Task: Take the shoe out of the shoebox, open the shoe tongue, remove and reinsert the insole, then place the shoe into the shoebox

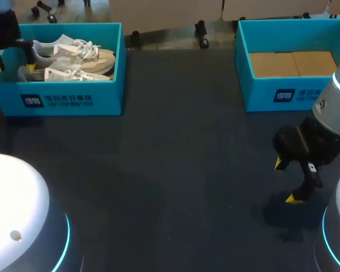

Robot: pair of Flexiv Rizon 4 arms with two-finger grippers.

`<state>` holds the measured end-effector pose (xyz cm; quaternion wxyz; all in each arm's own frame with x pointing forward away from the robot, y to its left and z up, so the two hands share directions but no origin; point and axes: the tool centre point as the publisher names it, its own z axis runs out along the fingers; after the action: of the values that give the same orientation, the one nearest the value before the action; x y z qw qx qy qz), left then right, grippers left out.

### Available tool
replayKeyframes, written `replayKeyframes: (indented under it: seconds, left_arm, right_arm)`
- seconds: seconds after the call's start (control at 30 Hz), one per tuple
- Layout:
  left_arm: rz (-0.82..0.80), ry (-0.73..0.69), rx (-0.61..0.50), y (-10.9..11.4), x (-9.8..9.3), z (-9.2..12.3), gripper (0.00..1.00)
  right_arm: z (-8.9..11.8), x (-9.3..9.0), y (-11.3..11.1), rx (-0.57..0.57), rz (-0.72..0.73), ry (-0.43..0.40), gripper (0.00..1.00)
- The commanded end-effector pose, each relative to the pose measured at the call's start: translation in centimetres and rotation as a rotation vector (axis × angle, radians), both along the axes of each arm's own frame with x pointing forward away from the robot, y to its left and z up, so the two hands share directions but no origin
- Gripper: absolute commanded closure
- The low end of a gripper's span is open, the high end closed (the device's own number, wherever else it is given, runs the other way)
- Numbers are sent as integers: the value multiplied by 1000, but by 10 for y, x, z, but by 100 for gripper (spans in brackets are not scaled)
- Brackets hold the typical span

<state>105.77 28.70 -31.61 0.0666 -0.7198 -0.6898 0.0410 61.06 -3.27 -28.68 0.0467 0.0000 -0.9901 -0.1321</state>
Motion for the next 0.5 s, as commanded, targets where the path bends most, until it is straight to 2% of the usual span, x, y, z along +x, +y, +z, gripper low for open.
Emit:
replayKeyframes:
  seconds: [0.03, 0.5]
  left_arm:
    - [8, 12, -9, -1, 4, -8, 0]
    - [34, -12, 4, -3, 2, -25, 0]
  right_arm:
    - [-1, 0, 1, -1, 0, 0, 0]
    - [-1, 0, 1, -1, 0, 0, 0]
